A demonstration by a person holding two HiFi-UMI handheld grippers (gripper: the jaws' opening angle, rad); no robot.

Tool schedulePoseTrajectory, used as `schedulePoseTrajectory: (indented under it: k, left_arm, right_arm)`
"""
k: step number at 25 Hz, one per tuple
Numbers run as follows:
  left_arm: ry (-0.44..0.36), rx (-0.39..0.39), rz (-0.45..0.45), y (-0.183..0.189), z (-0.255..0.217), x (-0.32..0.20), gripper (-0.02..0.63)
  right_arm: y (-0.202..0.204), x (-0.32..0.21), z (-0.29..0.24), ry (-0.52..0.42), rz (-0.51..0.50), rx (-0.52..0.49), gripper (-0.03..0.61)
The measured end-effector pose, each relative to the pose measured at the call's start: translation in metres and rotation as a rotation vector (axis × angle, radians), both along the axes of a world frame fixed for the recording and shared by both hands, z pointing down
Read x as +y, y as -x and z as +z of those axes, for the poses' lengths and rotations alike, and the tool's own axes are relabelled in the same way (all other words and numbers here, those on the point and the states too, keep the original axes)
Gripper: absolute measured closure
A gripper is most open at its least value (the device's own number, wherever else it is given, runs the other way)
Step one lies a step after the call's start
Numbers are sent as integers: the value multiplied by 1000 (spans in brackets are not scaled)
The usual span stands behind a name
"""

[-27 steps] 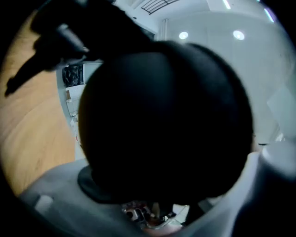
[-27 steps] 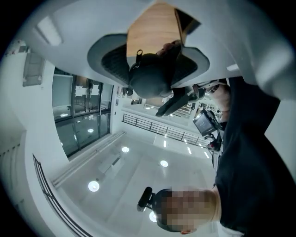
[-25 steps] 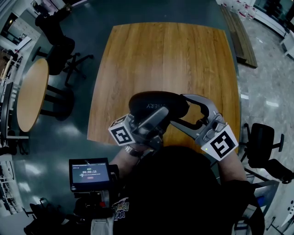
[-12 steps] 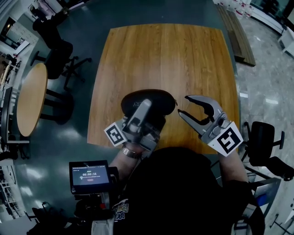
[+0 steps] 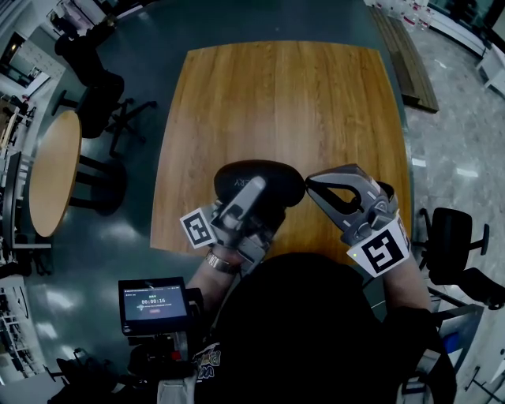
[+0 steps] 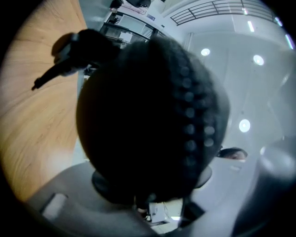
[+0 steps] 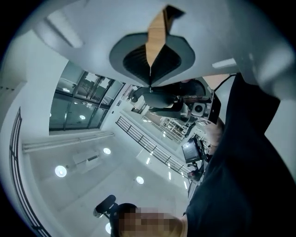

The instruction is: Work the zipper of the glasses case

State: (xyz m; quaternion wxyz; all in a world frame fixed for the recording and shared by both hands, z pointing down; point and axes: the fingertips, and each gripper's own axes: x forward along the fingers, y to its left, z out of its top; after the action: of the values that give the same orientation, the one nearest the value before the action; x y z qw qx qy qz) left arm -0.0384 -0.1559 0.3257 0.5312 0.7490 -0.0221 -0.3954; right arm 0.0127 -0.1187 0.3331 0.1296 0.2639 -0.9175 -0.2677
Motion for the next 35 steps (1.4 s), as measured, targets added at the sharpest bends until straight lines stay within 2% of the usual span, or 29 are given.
schedulePoseTrajectory:
  k: [4, 8, 12, 18, 21, 24, 26, 31, 34, 35]
  left_arm:
    - [-1, -20, -28, 0, 0, -3, 354]
    - [-49, -103, -127, 2, -1, -5, 356]
    - [-76, -133, -249, 9, -5, -10, 357]
    - [-127, -176, -342, 16, -10, -14, 359]
    - [-115, -150, -368, 21, -12, -19, 360]
    - [-106, -141, -366, 21, -11, -21, 360]
    - [-139, -155, -341, 18, -12, -17, 359]
    - [-333, -136, -214, 11, -33, 5, 345]
    - [-444, -147, -140, 8, -45, 17, 290]
    - [-474, -144, -111, 7, -50, 21, 291]
  right_arm:
    - [-1, -2, 2, -43, 31, 47, 572]
    - [-6, -7, 9, -61, 89, 112, 575]
    - [-3, -7, 15, -33, 124, 90, 575]
    - [5, -2, 22, 24, 140, 20, 577]
    - [14, 4, 25, 25, 127, 25, 577]
    - [14, 1, 23, 98, 128, -72, 575]
    - [9, -1, 21, 150, 127, -124, 575]
    - [3, 16, 13, 171, -24, -130, 575]
    - [-1, 23, 9, 233, -116, -133, 575]
    - [-3, 24, 6, 257, -138, -146, 575]
